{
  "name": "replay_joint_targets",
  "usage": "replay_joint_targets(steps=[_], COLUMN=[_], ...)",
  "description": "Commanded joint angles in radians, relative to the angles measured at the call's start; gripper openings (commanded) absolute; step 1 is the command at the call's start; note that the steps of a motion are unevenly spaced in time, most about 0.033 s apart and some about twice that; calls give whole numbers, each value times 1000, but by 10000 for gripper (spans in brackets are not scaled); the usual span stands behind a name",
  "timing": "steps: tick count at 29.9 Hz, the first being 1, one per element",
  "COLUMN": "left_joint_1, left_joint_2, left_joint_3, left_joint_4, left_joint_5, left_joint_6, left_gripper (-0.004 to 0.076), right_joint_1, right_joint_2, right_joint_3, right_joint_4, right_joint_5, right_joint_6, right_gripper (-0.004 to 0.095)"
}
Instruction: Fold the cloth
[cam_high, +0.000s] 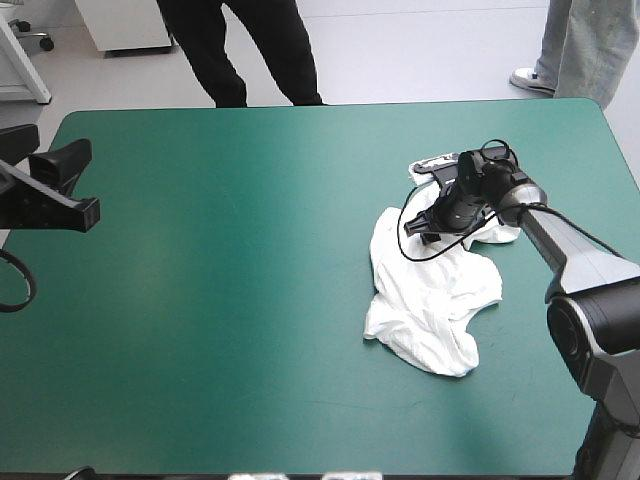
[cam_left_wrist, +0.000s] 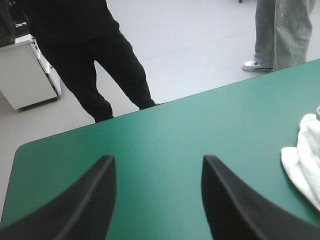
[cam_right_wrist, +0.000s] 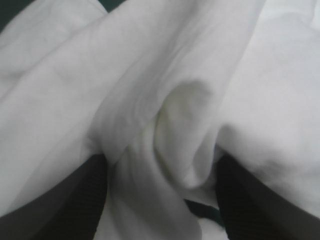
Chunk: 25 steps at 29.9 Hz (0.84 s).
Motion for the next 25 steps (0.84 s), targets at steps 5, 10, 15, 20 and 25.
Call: replay_joint_targets(steps=[5, 10, 15, 20, 25], left_joint_1=[-1, -1, -1, -1, -1], left_joint_2=[8, 8, 8, 8, 8], left_joint_3=[-16, -16, -16, -16, -16], left_joint_4=[9, 18, 11, 2, 2], left_joint_5=[-76, -69, -62, -49, -37], left_joint_6=[-6, -6, -6, -6, -6], left_gripper=[387, 384, 384, 384, 384], right_joint_1=[0, 7, 112, 281, 434], right_joint_2=[73, 110, 110, 116, 138], right_joint_3=[-31, -31, -98, -213, -300], right_joint_4=[11, 183, 232, 233, 236], right_joint_5=[2, 47, 64, 56, 46], right_joint_6=[-2, -117, -174, -174, -170], right_gripper=[309, -6, -8, -8, -9])
